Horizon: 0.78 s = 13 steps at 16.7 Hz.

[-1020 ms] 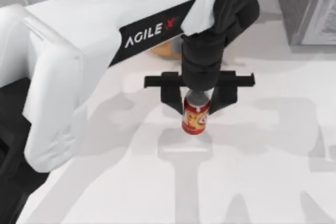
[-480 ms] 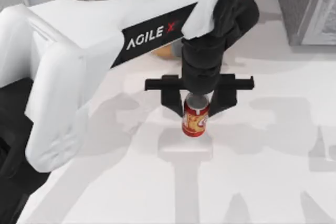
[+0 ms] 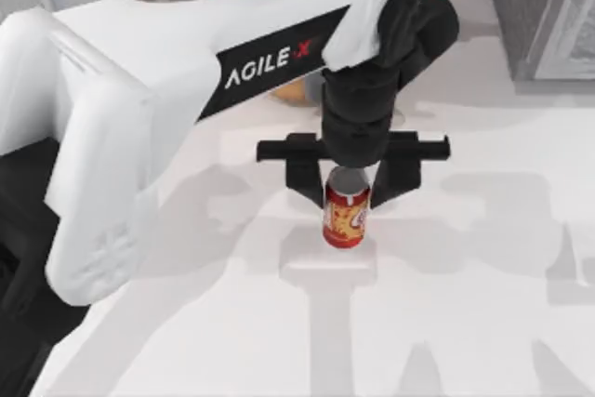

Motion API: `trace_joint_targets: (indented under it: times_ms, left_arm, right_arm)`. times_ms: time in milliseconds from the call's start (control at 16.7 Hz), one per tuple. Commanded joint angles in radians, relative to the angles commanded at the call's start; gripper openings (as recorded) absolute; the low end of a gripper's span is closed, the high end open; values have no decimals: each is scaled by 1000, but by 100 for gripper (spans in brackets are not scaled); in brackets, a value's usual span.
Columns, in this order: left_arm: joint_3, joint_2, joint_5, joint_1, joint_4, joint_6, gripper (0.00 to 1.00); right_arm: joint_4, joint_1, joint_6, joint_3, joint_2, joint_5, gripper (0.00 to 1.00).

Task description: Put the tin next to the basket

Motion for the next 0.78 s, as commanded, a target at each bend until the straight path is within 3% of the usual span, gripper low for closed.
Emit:
trace_joint_targets:
  times_ms: [240,780]
  left_arm:
    - [0,0,0,0,0,0,98]
    - [0,0,0,2,0,0,100]
  right_arm:
    - [0,0,0,0,0,0,100]
    - [0,0,0,0,0,0,100]
